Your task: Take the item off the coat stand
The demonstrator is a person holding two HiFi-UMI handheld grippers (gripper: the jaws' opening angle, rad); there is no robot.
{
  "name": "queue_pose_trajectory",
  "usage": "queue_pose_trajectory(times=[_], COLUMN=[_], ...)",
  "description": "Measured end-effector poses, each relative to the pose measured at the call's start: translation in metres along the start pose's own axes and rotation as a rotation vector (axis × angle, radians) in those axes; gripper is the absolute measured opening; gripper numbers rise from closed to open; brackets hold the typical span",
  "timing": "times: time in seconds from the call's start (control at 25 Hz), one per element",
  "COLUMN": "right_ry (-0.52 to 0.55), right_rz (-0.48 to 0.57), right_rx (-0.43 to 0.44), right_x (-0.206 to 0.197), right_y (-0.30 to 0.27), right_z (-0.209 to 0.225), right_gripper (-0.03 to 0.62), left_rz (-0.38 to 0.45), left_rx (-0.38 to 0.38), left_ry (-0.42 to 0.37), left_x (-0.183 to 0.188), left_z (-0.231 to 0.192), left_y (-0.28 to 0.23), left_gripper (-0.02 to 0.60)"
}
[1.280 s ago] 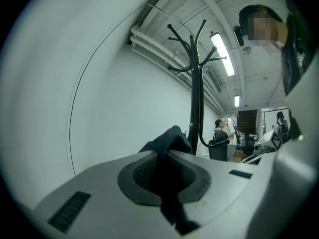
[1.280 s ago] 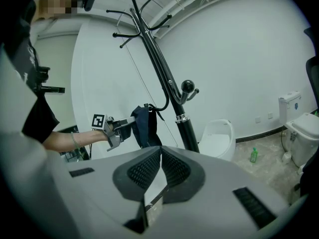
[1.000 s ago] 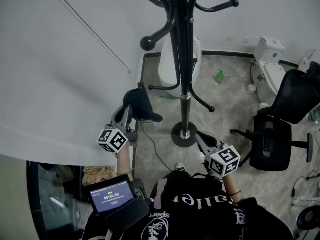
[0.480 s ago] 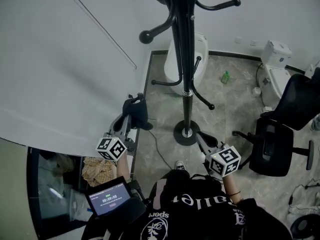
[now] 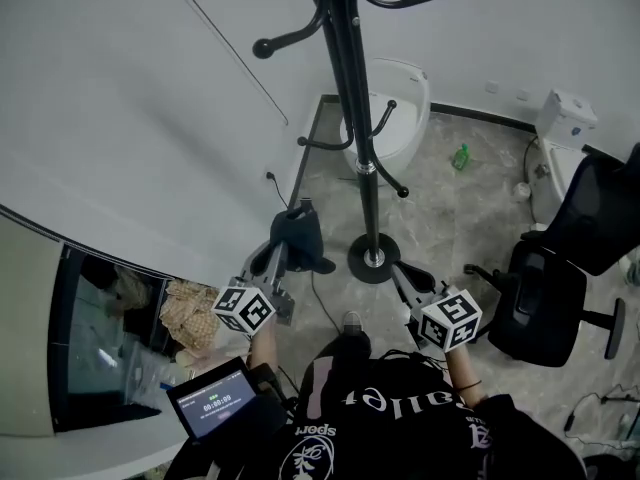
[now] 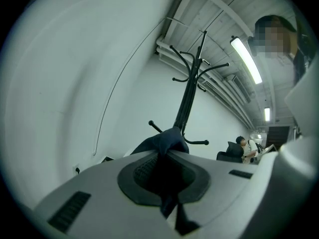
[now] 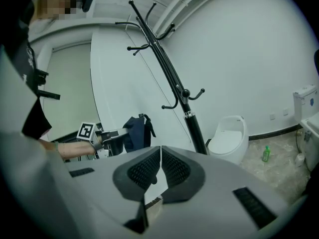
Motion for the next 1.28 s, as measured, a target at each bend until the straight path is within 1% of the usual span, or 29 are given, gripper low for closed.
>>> queue_pose_trajectory(times=[0.24, 0.4, 0.6, 0.8, 0.92, 1.08, 1.28], right_ry=[0.014, 0.027, 0.045, 0.030, 0.021, 0.009, 0.004], right_rz=[-0.015, -0.027, -0.060, -0.078, -0.068, -0.062, -0.073], right_rx=[0.047, 0.074, 0.110, 0.138, 0.154, 0.173, 0.192], right_x=[-0.017, -0.032, -0.053, -0.070, -0.074, -0.079, -0.090], right_y=[0.048, 0.081, 0.121, 0.151, 0.158, 0.162, 0.168], right_z=[-0.004, -0.004, -0.007, -0.007, -0.014, -0.024, -0.040], right_gripper=[0.018, 0.018, 0.018, 0.018, 0.018, 0.018, 0.018], left_rz=[0.000, 0.023, 0.050, 0.028, 0.003, -0.024, -0.031], left_rx=[0.014, 0.015, 0.019, 0.020, 0.014, 0.006, 0.000], left_ry=[0.031, 0.057, 0.107, 0.148, 0.150, 0.133, 0.114], left_x=[-0.033, -0.055, -0.085, -0.116, -0.126, -0.130, -0.132], left_z=[0.063, 0.109, 0.163, 0.210, 0.229, 0.247, 0.263], left_y=[0.022, 0.037, 0.057, 0.078, 0.092, 0.104, 0.120], left_gripper=[0.014, 0.014, 0.014, 0.014, 0.014, 0.014, 0.014])
Point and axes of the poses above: the fingertips, and each gripper's own axes: y backward along the fingers, z to its right, x out of its top, the point moved 4 cm from there along y, backward along the fingers, and after that the axes turned 4 degrees about -z, right-handed, at the moved point
